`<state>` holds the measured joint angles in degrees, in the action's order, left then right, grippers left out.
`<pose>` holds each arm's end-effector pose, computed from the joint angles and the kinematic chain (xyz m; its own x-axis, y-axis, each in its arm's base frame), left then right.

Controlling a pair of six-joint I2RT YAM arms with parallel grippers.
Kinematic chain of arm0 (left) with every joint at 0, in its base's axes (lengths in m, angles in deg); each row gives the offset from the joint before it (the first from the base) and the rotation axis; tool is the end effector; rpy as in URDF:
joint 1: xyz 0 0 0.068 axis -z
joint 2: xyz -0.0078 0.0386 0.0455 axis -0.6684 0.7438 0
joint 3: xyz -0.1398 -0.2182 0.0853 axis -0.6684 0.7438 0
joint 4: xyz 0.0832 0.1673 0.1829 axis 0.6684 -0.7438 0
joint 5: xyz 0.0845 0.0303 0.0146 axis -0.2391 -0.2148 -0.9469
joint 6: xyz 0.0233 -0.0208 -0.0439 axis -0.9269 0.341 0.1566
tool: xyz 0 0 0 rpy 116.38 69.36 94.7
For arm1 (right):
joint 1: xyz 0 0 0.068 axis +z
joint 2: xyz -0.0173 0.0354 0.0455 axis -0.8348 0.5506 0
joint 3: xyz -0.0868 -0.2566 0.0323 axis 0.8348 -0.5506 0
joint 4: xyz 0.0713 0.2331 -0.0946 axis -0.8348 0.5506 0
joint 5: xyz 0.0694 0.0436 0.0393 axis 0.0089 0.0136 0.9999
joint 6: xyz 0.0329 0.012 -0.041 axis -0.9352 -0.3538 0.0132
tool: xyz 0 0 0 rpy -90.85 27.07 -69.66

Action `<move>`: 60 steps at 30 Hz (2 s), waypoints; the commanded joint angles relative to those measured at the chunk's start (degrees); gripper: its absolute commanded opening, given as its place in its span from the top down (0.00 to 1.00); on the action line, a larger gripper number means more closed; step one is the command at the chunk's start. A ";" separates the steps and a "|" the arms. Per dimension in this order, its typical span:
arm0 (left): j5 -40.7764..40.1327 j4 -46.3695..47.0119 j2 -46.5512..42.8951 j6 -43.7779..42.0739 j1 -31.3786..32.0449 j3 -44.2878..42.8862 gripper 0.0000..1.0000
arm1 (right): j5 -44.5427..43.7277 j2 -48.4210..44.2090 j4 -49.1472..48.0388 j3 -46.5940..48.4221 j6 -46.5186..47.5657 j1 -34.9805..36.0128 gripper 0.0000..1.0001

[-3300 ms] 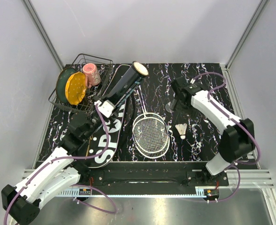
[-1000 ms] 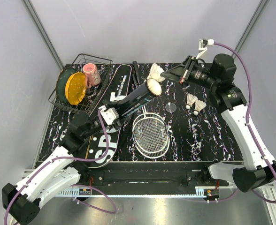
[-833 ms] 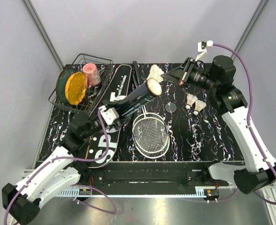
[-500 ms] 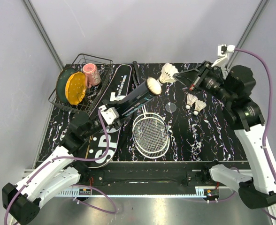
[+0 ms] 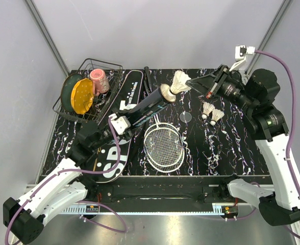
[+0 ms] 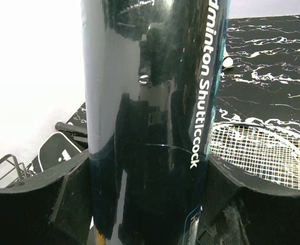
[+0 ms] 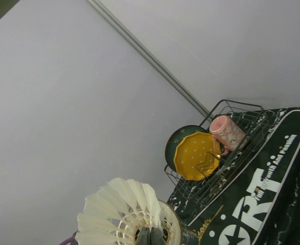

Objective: Pack up the badminton gear

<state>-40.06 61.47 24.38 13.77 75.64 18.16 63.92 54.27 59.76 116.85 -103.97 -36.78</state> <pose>0.1482 -0.1140 0.3120 0.2992 0.2103 -0.9307 0.7568 0.5418 0.3657 0.1733 0.0802 0.5125 -0.4689 0.4537 -0.7578 -0.5750 0.4944 0.6518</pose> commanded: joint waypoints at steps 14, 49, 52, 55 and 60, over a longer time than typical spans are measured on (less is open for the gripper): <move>0.58 5.89 -0.68 -0.06 0.06 -2.03 0.99 | 12.10 7.08 -0.13 -2.59 3.52 1.28 0.49; 3.23 1.05 0.37 -3.40 0.85 -3.88 1.00 | 4.12 25.37 26.52 13.50 21.55 9.54 0.16; 0.16 0.97 0.63 -2.96 0.94 -3.97 1.00 | -1.14 21.24 23.97 13.51 19.79 9.28 0.14; -5.45 0.96 1.16 -1.99 0.94 -4.32 1.00 | -9.56 13.78 19.05 10.27 18.30 8.14 0.08; -12.77 0.35 2.30 -1.29 0.94 -5.28 1.00 | -22.58 2.87 13.94 5.25 17.15 6.73 0.04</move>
<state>-45.39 55.38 26.39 12.46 76.56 16.87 55.46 65.57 80.00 123.61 -85.69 -28.89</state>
